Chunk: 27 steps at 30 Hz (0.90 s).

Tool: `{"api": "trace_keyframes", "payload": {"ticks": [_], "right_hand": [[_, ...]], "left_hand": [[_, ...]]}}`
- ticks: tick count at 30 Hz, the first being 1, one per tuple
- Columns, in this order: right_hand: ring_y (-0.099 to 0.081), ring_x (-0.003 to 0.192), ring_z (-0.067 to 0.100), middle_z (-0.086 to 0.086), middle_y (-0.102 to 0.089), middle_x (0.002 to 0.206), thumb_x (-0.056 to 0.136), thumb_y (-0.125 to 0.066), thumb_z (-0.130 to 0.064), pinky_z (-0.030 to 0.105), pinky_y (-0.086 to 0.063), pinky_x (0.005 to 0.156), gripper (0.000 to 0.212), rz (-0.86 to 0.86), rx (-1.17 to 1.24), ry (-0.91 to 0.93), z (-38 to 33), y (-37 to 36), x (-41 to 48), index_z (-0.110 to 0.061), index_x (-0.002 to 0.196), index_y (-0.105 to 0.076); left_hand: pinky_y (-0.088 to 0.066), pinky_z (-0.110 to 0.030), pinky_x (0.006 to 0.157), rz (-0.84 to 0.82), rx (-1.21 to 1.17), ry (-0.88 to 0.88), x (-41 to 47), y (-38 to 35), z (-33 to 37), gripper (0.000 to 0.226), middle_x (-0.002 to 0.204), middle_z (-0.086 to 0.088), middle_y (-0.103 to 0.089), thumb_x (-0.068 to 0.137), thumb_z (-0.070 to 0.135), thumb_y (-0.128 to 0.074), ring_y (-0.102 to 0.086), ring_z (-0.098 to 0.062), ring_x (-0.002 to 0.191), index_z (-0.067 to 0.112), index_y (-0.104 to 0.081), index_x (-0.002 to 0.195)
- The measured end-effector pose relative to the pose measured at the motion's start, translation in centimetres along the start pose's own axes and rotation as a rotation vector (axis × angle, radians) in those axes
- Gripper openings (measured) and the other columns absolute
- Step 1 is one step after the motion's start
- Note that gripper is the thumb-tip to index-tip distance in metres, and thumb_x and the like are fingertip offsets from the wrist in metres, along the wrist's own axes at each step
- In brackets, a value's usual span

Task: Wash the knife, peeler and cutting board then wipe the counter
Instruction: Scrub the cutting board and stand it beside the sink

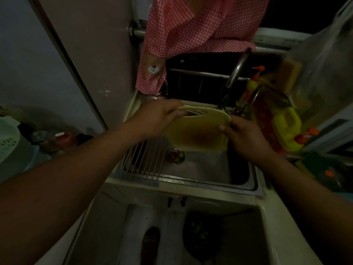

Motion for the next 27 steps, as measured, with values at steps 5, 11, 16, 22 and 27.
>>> {"api": "trace_keyframes", "payload": {"ticks": [5,11,16,22,27], "right_hand": [[-0.066,0.085,-0.003,-0.019,-0.07,0.09,0.104,-0.062,-0.024,0.034,-0.058,0.082,0.015,-0.011,-0.122,0.01,0.0,-0.2,-0.6,-0.038,0.1,-0.067],[-0.069,0.091,0.022,-0.012,-0.066,0.085,0.105,-0.058,-0.031,0.03,-0.048,0.07,0.012,-0.053,-0.295,-0.145,0.2,0.3,-1.9,-0.026,0.099,-0.067],[-0.069,0.091,0.022,-0.005,-0.07,0.094,0.105,-0.059,-0.028,0.032,-0.047,0.071,0.016,0.019,-0.359,-0.218,1.4,0.9,-4.5,-0.022,0.111,-0.073],[-0.065,0.087,0.009,-0.014,-0.071,0.094,0.105,-0.059,-0.026,0.034,-0.051,0.077,0.014,0.189,-0.297,-0.206,-1.6,4.6,-7.5,-0.028,0.112,-0.071],[-0.07,0.086,0.017,-0.007,-0.072,0.091,0.105,-0.056,-0.032,0.053,-0.059,0.081,0.014,0.313,-0.22,-0.22,-5.0,9.2,-14.2,-0.035,0.105,-0.07]], "left_hand": [[-0.054,-0.038,0.076,0.058,0.02,-0.036,0.0,-1.3,0.4,0.018,0.095,0.012,-0.069,0.105,0.033,-0.053,-0.065,-0.01,0.088,0.032,-0.069,0.112],[-0.055,-0.041,0.078,0.05,0.081,-0.063,1.3,-2.9,0.0,0.026,0.104,0.005,-0.073,0.1,0.039,-0.047,-0.067,-0.02,0.095,0.035,-0.065,0.117],[-0.056,-0.041,0.075,-0.024,0.069,-0.083,0.7,-4.9,1.3,0.026,0.101,0.005,-0.074,0.102,0.041,-0.047,-0.068,-0.021,0.092,0.034,-0.068,0.116],[-0.056,-0.035,0.081,0.046,-0.106,-0.031,-0.3,-2.8,5.1,0.033,0.115,0.013,-0.068,0.097,0.049,-0.061,-0.064,-0.008,0.1,0.038,-0.06,0.128],[-0.056,-0.035,0.094,-0.028,-0.33,0.061,-3.5,-2.0,8.5,0.047,0.123,0.013,-0.066,0.094,0.04,-0.072,-0.064,-0.003,0.11,0.037,-0.053,0.137]]}}
Point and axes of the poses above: each hand's wrist, its own x-axis towards the middle knuckle, its own y-axis out of the back of the hand, z = x × y, the point moved 3 cm from there along x, towards the middle knuckle
